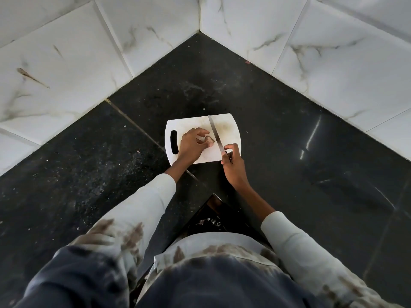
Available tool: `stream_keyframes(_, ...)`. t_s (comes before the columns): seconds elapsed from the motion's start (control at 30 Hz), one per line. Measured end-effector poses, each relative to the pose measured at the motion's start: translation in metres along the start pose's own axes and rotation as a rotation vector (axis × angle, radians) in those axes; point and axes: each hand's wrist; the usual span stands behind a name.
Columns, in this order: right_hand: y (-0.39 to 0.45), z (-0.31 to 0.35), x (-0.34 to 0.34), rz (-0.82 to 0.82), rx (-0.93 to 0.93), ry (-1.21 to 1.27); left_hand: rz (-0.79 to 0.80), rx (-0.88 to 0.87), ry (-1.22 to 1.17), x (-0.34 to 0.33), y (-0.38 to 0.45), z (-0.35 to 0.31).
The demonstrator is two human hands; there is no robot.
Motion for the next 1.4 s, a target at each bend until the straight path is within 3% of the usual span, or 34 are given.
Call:
stream_keyframes(0.13, -0.001, 0.002, -0.002, 0.0, 0.021, 0.032, -0.056, 0.028, -0.036, 0.0, 0.003, -0.002)
stream_keyframes(0.57, 0.001, 0.007, -0.001, 0.022, 0.0, 0.099, -0.035, 0.02, -0.008, 0.002, 0.0, -0.001)
stream_keyframes(1.1, 0.0, 0.008, -0.006, 0.013, 0.072, -0.016, -0.068, -0.002, -0.075, -0.006, -0.007, -0.003)
stream_keyframes(1.4, -0.007, 0.011, -0.006, 0.023, 0.073, -0.091, -0.086, 0.007, 0.007, -0.007, -0.004, -0.001)
Point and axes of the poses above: each hand's wrist, its own y-axis towards the middle knuckle, its own x-axis out of the back of the hand, z = x × y, and after that the axes turned 12 degrees about z, right-handed
